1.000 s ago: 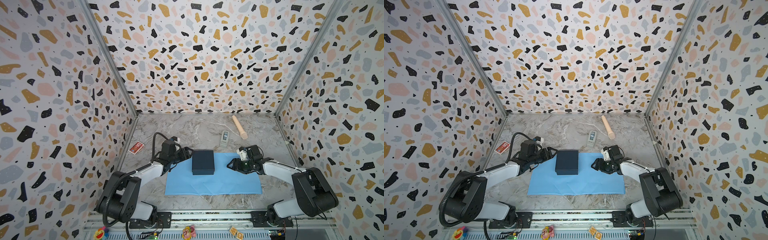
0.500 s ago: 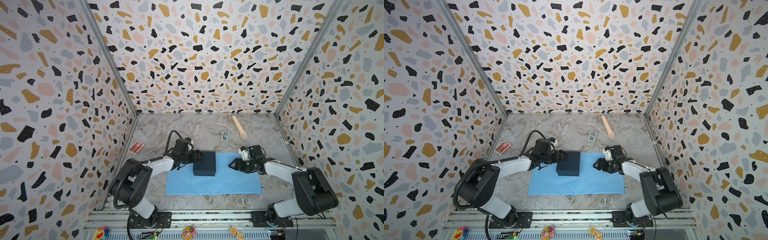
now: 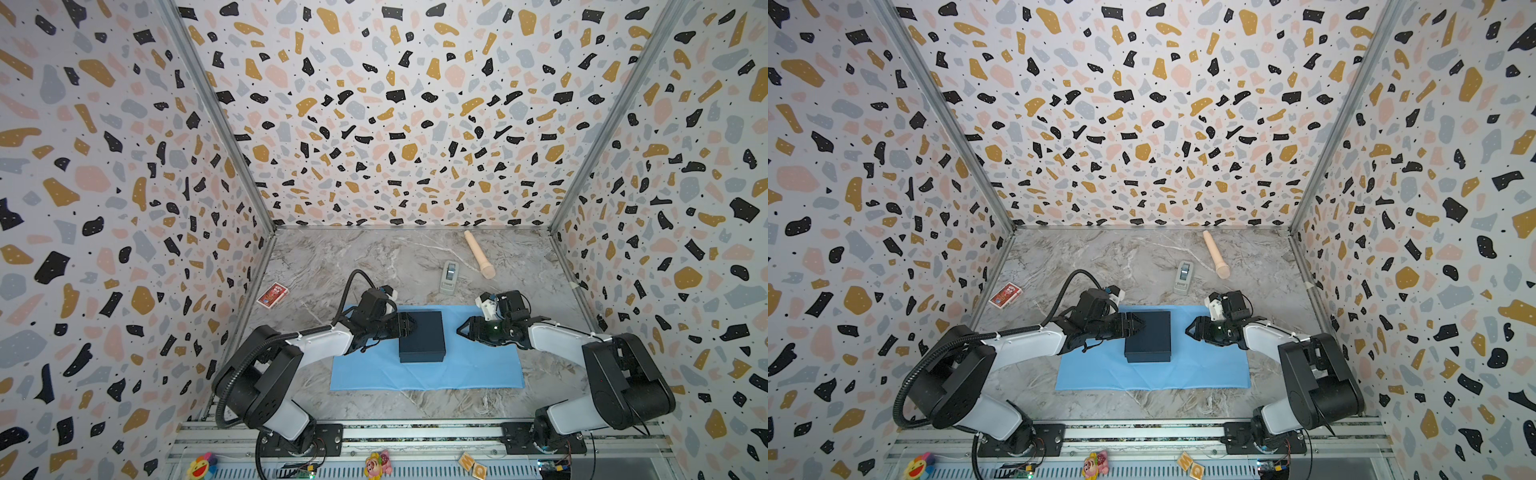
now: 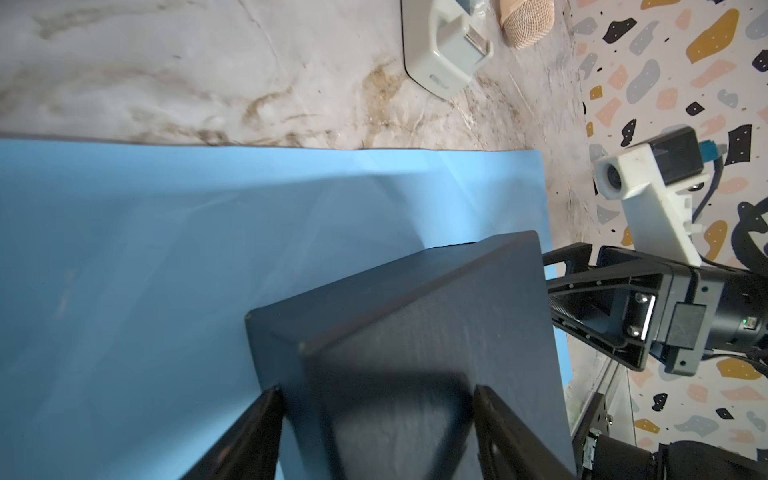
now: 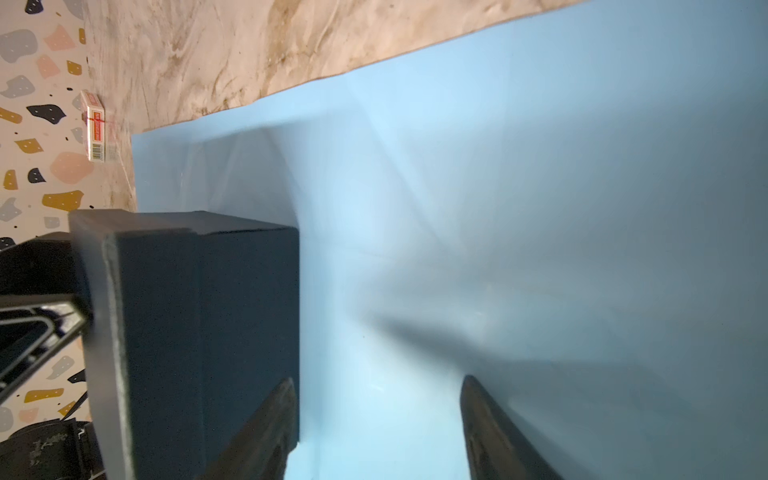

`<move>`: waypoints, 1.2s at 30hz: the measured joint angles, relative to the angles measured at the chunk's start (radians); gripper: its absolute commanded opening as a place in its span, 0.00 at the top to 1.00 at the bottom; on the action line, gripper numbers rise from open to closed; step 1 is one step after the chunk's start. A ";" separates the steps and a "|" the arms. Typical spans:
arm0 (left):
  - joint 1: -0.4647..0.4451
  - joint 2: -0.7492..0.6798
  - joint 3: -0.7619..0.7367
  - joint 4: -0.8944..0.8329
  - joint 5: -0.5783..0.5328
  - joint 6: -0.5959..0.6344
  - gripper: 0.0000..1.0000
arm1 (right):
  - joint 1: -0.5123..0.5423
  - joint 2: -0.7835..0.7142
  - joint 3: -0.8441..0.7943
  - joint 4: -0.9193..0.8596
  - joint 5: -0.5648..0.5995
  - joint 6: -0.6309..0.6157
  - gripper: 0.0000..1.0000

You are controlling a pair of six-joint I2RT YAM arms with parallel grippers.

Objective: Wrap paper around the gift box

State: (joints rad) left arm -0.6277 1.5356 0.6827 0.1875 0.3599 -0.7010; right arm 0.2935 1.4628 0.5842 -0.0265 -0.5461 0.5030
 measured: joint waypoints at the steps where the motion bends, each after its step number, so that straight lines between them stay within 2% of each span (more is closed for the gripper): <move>1: -0.005 0.001 0.000 0.002 0.000 -0.002 0.29 | 0.000 0.000 0.000 0.000 0.000 0.000 0.36; 27: -0.064 0.003 -0.036 0.086 -0.059 -0.124 0.27 | 0.000 0.004 0.003 0.001 -0.006 -0.004 0.36; 36: -0.063 -0.022 -0.033 0.044 -0.092 -0.122 0.24 | -0.006 -0.016 0.029 -0.087 0.024 -0.019 0.32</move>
State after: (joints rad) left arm -0.6910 1.5139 0.6498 0.2314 0.2680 -0.8230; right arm 0.2878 1.4471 0.6132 -0.1139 -0.5220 0.4843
